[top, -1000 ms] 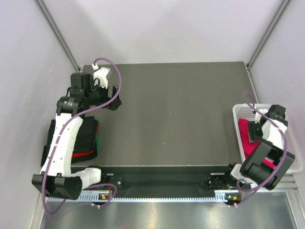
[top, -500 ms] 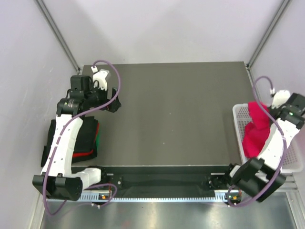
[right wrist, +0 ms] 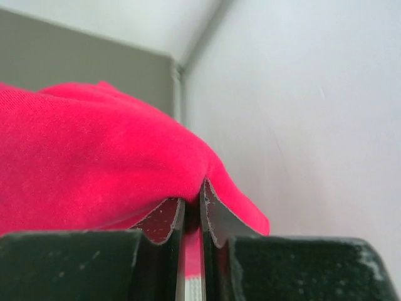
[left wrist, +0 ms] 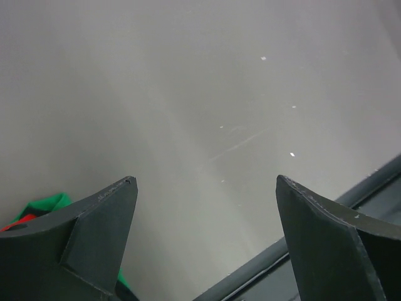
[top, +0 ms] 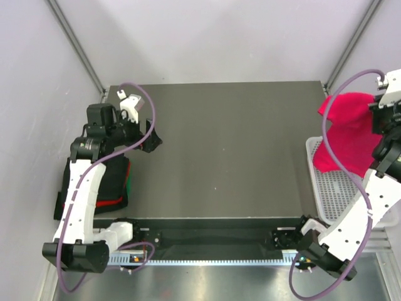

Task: Fold and stack the t-shirts
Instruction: Move the tshirt to the center of the board

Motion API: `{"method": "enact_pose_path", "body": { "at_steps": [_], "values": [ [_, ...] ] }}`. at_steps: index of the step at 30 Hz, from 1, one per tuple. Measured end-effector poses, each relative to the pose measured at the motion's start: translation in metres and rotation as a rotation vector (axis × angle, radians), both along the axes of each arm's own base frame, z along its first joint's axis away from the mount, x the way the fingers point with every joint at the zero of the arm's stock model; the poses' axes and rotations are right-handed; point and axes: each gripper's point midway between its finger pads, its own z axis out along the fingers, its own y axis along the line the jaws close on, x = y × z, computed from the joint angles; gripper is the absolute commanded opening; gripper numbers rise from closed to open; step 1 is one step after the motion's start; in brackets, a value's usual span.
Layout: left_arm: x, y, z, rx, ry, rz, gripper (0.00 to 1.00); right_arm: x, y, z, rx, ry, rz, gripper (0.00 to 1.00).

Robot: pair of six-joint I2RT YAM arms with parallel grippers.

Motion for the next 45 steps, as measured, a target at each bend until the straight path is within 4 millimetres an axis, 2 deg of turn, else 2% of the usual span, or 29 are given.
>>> {"method": "enact_pose_path", "body": {
  "at_steps": [4, 6, 11, 13, 15, 17, 19, 21, 23, 24, 25, 26, 27, 29, 30, 31, 33, 36, 39, 41, 43, 45],
  "values": [
    [-0.009, -0.005, 0.008, -0.02, -0.028, -0.029, 0.95, 0.005, 0.05, 0.039, 0.041, -0.127, 0.221, 0.07],
    [-0.011, -0.004, 0.011, -0.019, -0.04, -0.028, 0.95, 0.002, 0.08, 0.06, 0.098, -0.209, 0.343, 0.0],
    [-0.009, 0.003, 0.011, -0.002, -0.046, 0.006, 0.95, -0.006, 0.137, 0.128, 0.266, -0.404, 0.607, 0.0],
    [-0.008, 0.005, 0.011, -0.002, -0.046, 0.014, 0.95, -0.006, 0.16, 0.148, 0.317, -0.42, 0.723, 0.0],
    [-0.007, 0.007, 0.01, -0.002, -0.045, 0.02, 0.95, 0.005, 0.184, 0.166, 0.339, -0.416, 0.829, 0.0],
    [-0.007, 0.007, 0.01, -0.002, -0.042, 0.021, 0.94, 0.031, 0.197, 0.169, 0.353, -0.409, 0.868, 0.0],
    [-0.006, 0.008, 0.009, -0.002, -0.04, 0.026, 0.94, 0.065, 0.203, 0.143, 0.394, -0.339, 0.854, 0.0],
    [-0.005, 0.012, 0.009, 0.0, -0.039, 0.041, 0.94, 0.102, 0.206, 0.102, 0.423, -0.237, 0.805, 0.0],
    [-0.004, 0.016, 0.006, 0.006, -0.035, 0.056, 0.94, 0.144, 0.214, 0.04, 0.437, -0.088, 0.752, 0.0],
    [-0.004, 0.017, 0.004, 0.01, -0.031, 0.06, 0.94, 0.158, 0.221, 0.004, 0.44, -0.004, 0.734, 0.0],
    [-0.004, 0.018, -0.001, 0.015, -0.02, 0.065, 0.94, 0.166, 0.23, -0.031, 0.442, 0.086, 0.724, 0.0],
    [-0.004, 0.019, -0.005, 0.017, -0.012, 0.069, 0.94, 0.169, 0.241, -0.07, 0.443, 0.191, 0.718, 0.0],
    [-0.005, 0.02, -0.009, 0.019, -0.001, 0.071, 0.94, 0.167, 0.251, -0.1, 0.439, 0.275, 0.722, 0.0],
    [-0.005, 0.021, -0.014, 0.024, 0.012, 0.078, 0.93, 0.152, 0.273, -0.148, 0.415, 0.416, 0.748, 0.01],
    [-0.005, 0.022, -0.014, 0.025, 0.013, 0.08, 0.93, 0.144, 0.282, -0.16, 0.402, 0.458, 0.769, 0.06],
    [-0.005, 0.022, -0.014, 0.026, 0.012, 0.082, 0.93, 0.137, 0.29, -0.168, 0.39, 0.485, 0.792, 0.28],
    [-0.004, 0.023, -0.015, 0.027, 0.015, 0.084, 0.93, 0.133, 0.304, -0.171, 0.363, 0.485, 0.826, 0.41],
    [0.0, 0.024, -0.02, 0.026, 0.033, 0.089, 0.93, 0.147, 0.307, -0.164, 0.313, 0.418, 0.804, 0.43],
    [0.002, 0.026, -0.023, 0.026, 0.047, 0.093, 0.93, 0.17, 0.296, -0.157, 0.261, 0.321, 0.725, 0.47],
    [0.002, 0.026, -0.023, 0.026, 0.045, 0.093, 0.93, 0.178, 0.283, -0.161, 0.198, 0.267, 0.654, 0.48],
    [0.0, 0.026, -0.02, 0.026, 0.036, 0.093, 0.93, 0.173, 0.27, -0.168, 0.115, 0.241, 0.602, 0.47],
    [-0.003, 0.025, -0.018, 0.021, 0.023, 0.09, 0.93, 0.155, 0.269, -0.177, 0.051, 0.253, 0.638, 0.46]
  ]
}}
